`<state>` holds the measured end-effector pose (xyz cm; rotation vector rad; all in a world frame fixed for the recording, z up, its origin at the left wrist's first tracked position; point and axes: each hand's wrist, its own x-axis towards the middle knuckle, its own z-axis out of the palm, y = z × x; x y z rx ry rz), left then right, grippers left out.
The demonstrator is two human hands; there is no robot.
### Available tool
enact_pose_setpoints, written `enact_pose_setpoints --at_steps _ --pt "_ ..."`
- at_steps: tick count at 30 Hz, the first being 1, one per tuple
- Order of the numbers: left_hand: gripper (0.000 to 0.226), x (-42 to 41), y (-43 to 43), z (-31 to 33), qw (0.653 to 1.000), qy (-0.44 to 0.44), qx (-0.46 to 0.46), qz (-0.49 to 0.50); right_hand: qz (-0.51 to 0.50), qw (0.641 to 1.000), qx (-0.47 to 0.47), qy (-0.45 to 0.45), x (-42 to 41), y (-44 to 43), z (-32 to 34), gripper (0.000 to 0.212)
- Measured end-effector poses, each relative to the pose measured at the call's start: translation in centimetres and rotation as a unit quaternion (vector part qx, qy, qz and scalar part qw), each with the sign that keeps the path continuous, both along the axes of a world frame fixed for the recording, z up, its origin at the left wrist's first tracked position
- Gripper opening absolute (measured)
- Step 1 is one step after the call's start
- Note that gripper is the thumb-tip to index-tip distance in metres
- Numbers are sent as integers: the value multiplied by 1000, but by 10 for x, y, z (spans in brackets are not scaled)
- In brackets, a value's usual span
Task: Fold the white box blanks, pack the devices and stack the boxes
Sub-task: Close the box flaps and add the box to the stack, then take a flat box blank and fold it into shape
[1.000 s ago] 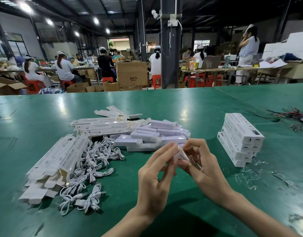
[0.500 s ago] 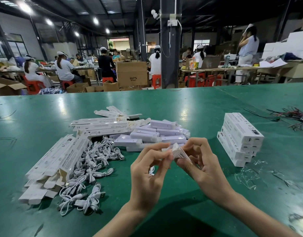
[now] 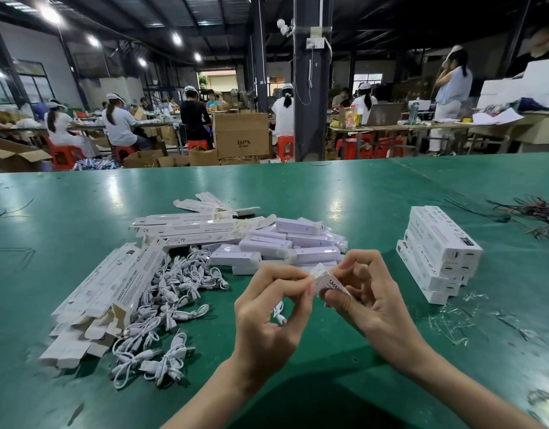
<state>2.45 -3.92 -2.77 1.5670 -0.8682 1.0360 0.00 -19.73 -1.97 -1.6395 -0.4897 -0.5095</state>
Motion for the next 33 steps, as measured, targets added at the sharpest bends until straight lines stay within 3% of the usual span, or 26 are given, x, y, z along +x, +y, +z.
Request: enact_pose_setpoints --at_steps 10,13,17,22,33 --pt "9 2 3 1 999 6 26 -18 21 999 -11 22 0 -6 6 29" --pt "7 3 8 7 993 88 21 -76 41 998 -29 28 1 -8 9 26" --pt "28 3 11 13 969 190 51 -147 56 997 -22 39 1 -11 9 35" --pt "27 4 11 14 972 158 121 -128 98 993 -18 68 2 -16 13 36" --pt "28 0 6 11 953 213 170 -134 152 981 -35 117 6 -20 13 35"
